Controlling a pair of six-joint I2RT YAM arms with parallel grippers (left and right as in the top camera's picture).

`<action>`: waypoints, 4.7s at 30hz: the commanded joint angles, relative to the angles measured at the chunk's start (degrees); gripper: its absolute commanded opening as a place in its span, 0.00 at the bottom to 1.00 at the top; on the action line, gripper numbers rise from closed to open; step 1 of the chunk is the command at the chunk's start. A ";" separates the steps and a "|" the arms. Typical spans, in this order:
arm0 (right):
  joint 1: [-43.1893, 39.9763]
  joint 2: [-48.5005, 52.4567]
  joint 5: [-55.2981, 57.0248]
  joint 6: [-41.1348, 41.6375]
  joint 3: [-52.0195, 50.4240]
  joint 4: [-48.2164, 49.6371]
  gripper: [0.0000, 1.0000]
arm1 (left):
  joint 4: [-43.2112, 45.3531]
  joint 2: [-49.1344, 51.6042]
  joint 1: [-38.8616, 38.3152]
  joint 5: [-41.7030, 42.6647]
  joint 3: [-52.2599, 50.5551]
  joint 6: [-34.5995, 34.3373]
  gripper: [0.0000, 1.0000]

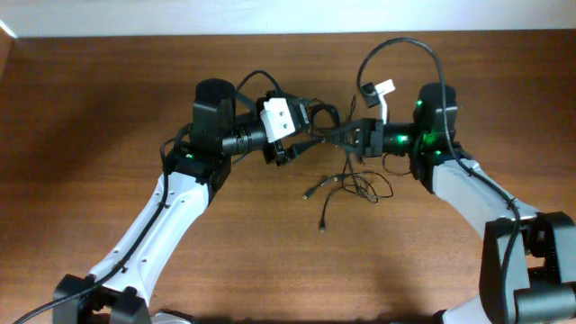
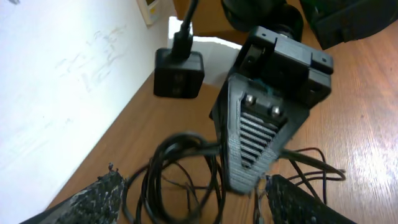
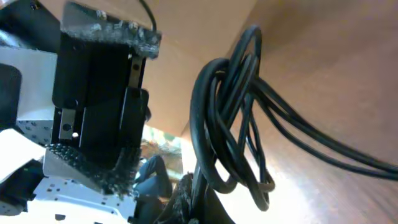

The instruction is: Untangle cables

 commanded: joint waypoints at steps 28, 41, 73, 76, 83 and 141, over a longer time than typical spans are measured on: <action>9.66 -0.02 40.59 -11.67 0.13 -3.58 0.04 | -10.78 -0.85 -0.22 -11.37 0.35 -31.34 0.35; 17.09 -0.04 51.56 -49.16 0.13 11.17 0.04 | 1.05 -0.85 -6.60 -36.96 0.35 -68.50 0.99; 14.49 -1.16 53.66 -44.83 0.13 10.73 0.88 | -0.90 -0.85 -0.04 -39.65 0.35 -57.51 0.00; 12.33 -2.97 49.57 -44.37 0.13 10.73 0.93 | -1.70 -0.85 4.24 -34.82 0.35 -45.86 0.00; -3.80 -4.35 14.82 -40.17 0.13 11.32 0.99 | -1.64 -0.85 12.46 26.86 0.35 -10.75 0.00; -12.11 -4.33 -8.52 -20.31 0.13 28.33 0.04 | -3.98 5.53 -2.27 18.56 0.35 -3.72 0.99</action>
